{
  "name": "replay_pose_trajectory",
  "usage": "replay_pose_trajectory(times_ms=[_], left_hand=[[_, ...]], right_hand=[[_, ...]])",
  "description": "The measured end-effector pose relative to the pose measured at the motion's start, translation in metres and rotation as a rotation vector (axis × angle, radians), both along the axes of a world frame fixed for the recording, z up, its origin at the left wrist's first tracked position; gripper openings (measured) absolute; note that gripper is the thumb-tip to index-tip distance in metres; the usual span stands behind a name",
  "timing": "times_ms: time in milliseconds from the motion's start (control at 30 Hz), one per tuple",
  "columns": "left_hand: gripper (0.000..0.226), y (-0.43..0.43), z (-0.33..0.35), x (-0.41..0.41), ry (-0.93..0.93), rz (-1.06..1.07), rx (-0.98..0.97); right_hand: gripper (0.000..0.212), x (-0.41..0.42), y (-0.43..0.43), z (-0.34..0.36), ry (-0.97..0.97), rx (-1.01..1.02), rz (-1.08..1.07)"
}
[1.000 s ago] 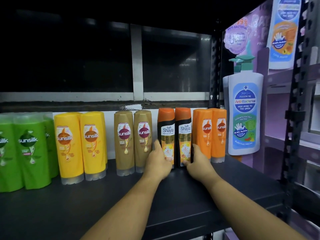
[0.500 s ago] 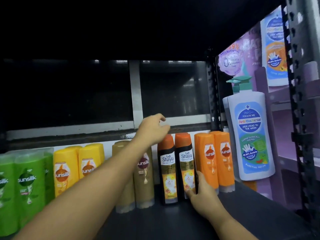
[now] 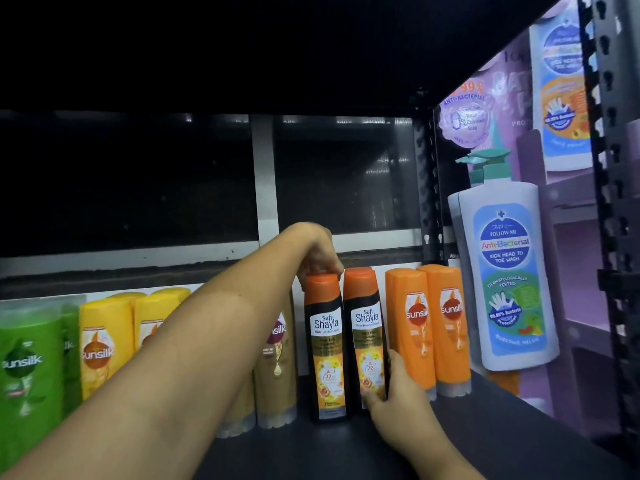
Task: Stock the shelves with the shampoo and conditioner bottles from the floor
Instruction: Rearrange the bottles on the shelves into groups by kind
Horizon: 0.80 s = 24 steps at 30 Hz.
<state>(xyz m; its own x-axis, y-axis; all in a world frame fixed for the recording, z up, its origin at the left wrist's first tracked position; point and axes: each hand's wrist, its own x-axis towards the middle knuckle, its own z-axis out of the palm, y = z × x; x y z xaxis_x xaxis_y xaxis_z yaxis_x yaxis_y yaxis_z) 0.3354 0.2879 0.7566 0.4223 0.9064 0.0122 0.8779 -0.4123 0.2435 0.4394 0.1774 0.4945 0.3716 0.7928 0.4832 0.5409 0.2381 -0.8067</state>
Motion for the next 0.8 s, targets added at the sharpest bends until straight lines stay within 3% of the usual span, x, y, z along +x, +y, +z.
replay_pose_trajectory(times_ms=[367, 500, 600, 800], left_hand=[[0.052, -0.008, 0.001, 0.006, 0.091, 0.070, 0.001], [0.037, -0.009, 0.006, 0.009, 0.044, -0.075, 0.128], [0.036, -0.009, 0.005, 0.015, -0.009, -0.199, 0.045], [0.048, -0.008, -0.002, 0.025, 0.130, -0.348, -0.065]], right_hand=[[0.061, -0.003, -0.004, 0.001, 0.006, -0.018, 0.010], [0.060, -0.003, -0.004, 0.004, 0.000, -0.021, 0.014], [0.062, -0.003, -0.003, 0.003, -0.001, -0.033, 0.011], [0.063, -0.001, 0.000, 0.002, -0.010, -0.044, 0.011]])
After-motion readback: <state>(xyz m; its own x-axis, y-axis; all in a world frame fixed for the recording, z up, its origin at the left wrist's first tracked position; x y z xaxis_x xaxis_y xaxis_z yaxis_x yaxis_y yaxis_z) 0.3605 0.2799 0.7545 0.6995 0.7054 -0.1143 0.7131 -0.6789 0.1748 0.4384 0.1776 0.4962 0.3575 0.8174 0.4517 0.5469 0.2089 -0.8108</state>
